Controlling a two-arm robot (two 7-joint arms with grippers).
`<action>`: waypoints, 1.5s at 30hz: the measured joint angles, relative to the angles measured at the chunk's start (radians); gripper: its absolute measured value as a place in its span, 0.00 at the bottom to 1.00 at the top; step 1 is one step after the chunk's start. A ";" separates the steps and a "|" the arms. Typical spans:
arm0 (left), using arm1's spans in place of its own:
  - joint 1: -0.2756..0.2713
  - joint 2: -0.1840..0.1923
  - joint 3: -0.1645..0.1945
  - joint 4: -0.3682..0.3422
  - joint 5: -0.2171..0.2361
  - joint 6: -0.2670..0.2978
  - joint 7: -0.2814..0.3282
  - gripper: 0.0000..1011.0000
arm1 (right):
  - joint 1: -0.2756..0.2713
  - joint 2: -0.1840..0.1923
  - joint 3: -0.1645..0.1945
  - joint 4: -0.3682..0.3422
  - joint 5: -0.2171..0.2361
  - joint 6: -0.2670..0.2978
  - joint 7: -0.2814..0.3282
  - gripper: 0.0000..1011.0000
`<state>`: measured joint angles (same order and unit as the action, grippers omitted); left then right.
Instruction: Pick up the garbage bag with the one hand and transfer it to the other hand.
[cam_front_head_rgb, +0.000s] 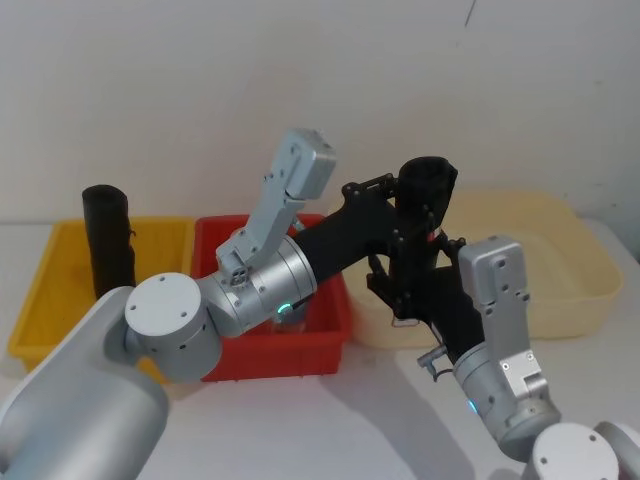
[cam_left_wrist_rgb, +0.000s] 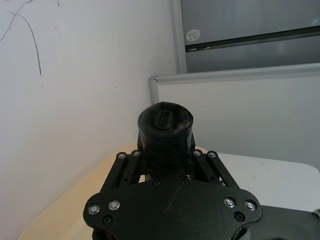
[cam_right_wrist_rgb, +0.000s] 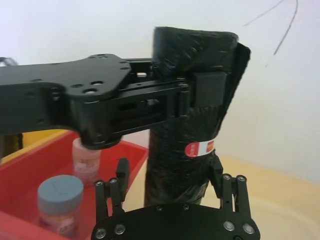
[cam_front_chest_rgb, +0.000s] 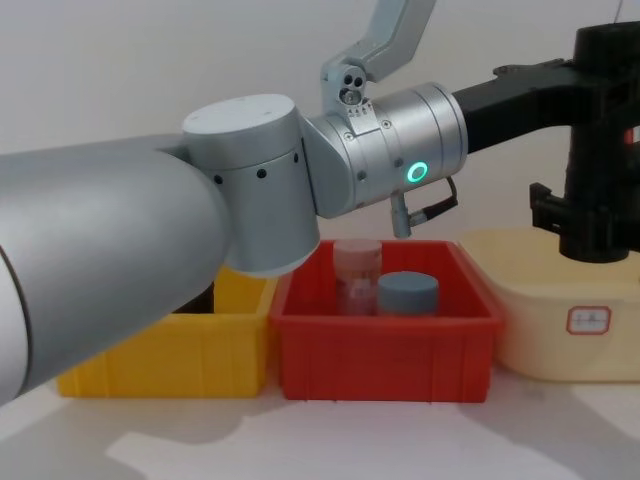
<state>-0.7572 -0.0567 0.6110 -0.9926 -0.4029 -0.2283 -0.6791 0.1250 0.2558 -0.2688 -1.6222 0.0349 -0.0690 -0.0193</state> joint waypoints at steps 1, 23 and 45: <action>0.000 0.000 0.000 0.000 0.000 0.000 0.000 0.37 | 0.000 0.000 0.000 0.000 0.000 0.000 0.000 0.94; 0.000 0.000 0.000 0.000 0.000 0.000 0.000 0.53 | 0.037 -0.041 0.038 0.052 -0.008 0.000 -0.012 0.56; 0.000 0.000 0.000 0.000 0.000 0.000 0.000 0.99 | 0.084 -0.067 0.104 0.090 0.043 0.030 0.015 0.56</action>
<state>-0.7572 -0.0566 0.6108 -0.9927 -0.4027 -0.2285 -0.6788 0.2086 0.1890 -0.1646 -1.5319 0.0777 -0.0389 -0.0039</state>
